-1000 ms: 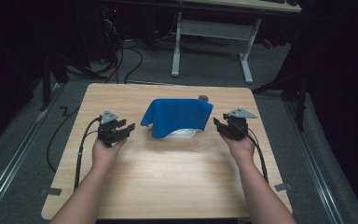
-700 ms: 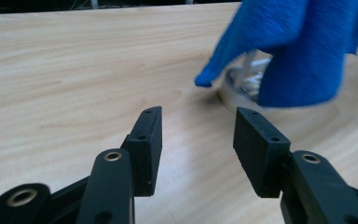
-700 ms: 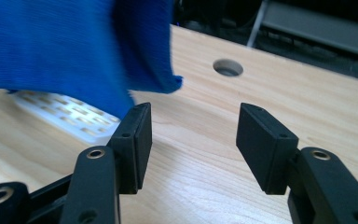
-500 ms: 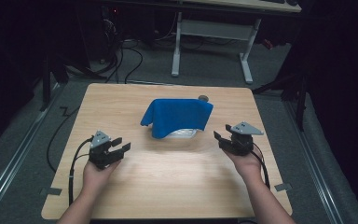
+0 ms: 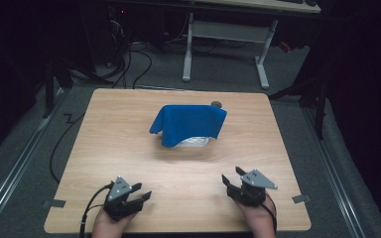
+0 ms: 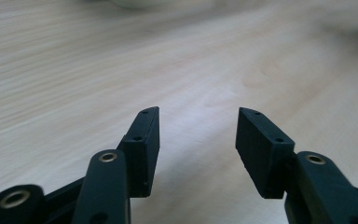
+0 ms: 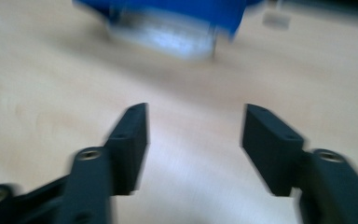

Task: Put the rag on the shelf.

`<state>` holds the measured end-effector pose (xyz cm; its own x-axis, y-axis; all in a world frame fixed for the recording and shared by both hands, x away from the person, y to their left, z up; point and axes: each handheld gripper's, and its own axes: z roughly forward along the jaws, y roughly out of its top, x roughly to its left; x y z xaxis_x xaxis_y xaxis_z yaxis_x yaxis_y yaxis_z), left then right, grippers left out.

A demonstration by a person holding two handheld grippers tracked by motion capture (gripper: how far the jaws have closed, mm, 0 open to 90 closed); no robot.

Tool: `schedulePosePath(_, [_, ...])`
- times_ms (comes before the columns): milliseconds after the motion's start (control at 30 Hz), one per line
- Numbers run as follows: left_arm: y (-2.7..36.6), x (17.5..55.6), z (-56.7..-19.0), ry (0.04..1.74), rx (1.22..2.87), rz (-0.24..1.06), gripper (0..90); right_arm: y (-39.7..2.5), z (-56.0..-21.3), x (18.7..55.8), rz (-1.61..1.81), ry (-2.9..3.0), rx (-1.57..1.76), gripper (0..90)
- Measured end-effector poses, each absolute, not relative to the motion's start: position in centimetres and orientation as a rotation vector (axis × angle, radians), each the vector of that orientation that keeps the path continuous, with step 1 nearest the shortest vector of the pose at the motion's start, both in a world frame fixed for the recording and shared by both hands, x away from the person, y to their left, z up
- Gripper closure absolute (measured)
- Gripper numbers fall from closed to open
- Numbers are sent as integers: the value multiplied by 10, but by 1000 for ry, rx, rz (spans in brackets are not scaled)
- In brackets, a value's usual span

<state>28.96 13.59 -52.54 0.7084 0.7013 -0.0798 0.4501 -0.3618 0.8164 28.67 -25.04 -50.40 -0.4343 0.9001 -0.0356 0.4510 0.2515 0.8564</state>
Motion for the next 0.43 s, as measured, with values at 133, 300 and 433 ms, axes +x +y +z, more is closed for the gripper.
schedulePosePath(133, [129,297,-527,839,2073,411,497,-247,-512,289,1059,2091,1157,400])
schedulePosePath(300, [139,306,-532,922,2030,317,499,-243,-512,295,1075,2101,1146,399])
schedulePosePath(433, [143,308,-531,938,2010,305,499,-244,-516,294,1066,2133,1152,399])
